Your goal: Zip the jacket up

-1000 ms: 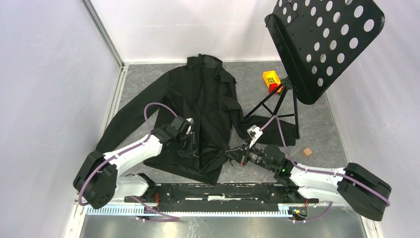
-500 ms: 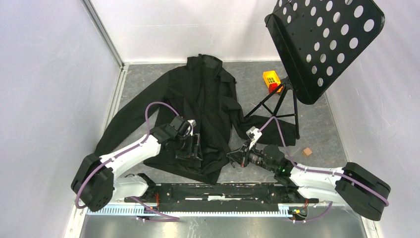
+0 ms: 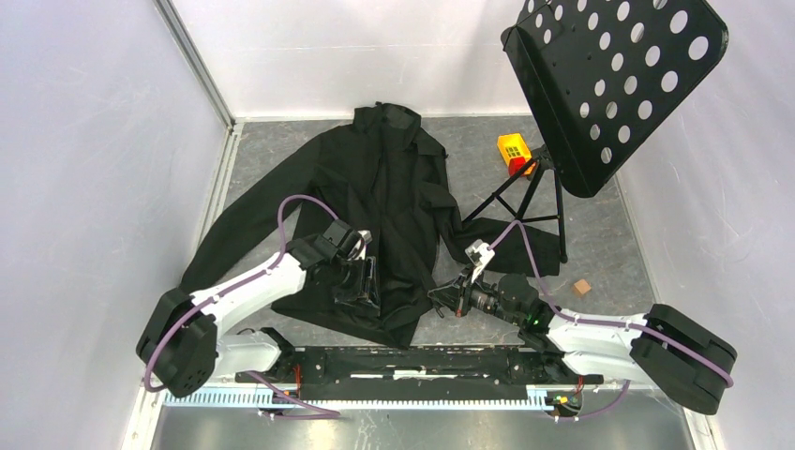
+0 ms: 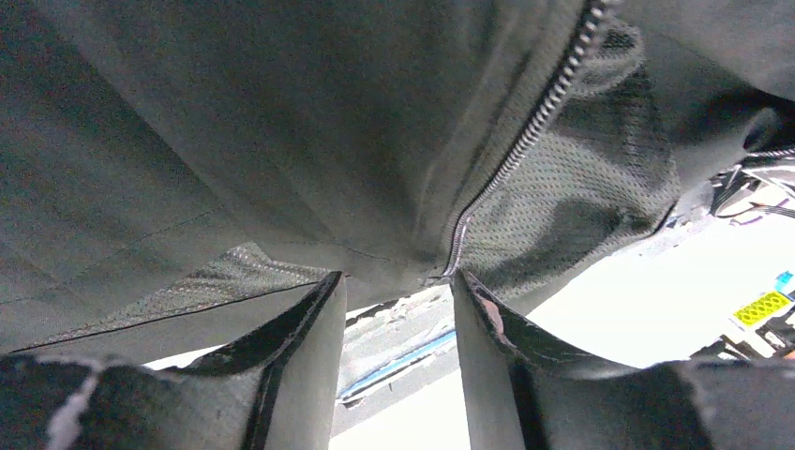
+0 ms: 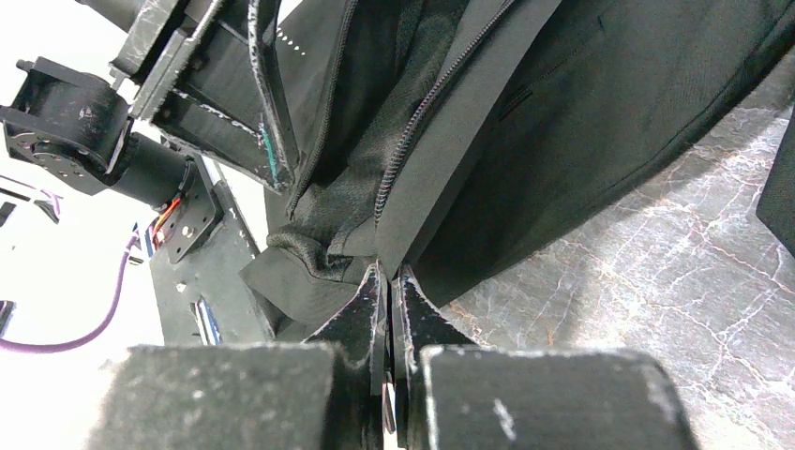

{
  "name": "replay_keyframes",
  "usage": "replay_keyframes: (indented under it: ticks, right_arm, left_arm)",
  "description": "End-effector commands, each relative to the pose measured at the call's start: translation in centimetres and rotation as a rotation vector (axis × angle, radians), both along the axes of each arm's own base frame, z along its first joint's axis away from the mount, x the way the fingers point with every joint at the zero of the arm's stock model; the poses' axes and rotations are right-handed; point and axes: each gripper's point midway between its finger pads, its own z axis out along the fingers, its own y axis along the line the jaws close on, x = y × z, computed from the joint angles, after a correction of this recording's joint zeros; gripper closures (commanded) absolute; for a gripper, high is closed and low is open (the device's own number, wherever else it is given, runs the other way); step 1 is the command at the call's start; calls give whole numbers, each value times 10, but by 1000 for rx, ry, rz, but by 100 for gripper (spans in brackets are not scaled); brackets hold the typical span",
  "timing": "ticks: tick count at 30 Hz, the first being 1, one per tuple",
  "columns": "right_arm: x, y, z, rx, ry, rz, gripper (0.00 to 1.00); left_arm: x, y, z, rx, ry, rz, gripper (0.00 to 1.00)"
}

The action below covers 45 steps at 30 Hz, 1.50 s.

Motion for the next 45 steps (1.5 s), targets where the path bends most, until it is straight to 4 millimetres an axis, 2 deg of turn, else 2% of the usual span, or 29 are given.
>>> replay_keyframes:
  ticks: [1, 6, 21, 25, 32, 37, 39, 43, 45]
  right_arm:
    - [-1, 0, 8, 33, -26, 9, 100]
    - [-1, 0, 9, 33, -29, 8, 100]
    - [-3, 2, 8, 39, -18, 23, 100]
    - [-4, 3, 7, 41, -13, 27, 100]
    - [-4, 2, 7, 40, -13, 23, 100]
    - [-3, 5, 14, 62, -15, 26, 100]
    - [-3, 7, 17, 69, -16, 33, 100]
    - [-3, 7, 17, 70, -15, 28, 100]
    - [-3, 6, 15, 68, -12, 27, 100]
  left_arm:
    - [1, -8, 6, -9, 9, -54, 49]
    - [9, -7, 4, 18, -13, -68, 49]
    - [20, -18, -12, 28, -16, -85, 41]
    - [22, -16, -19, 56, -19, -86, 51]
    - [25, -15, -14, 39, -62, -61, 83]
    - [29, -15, -3, 14, -113, -33, 93]
    - [29, -16, 1, 4, -115, -27, 89]
    - [26, -16, -2, 21, -92, -51, 60]
    - [26, -15, -3, 38, -95, -56, 50]
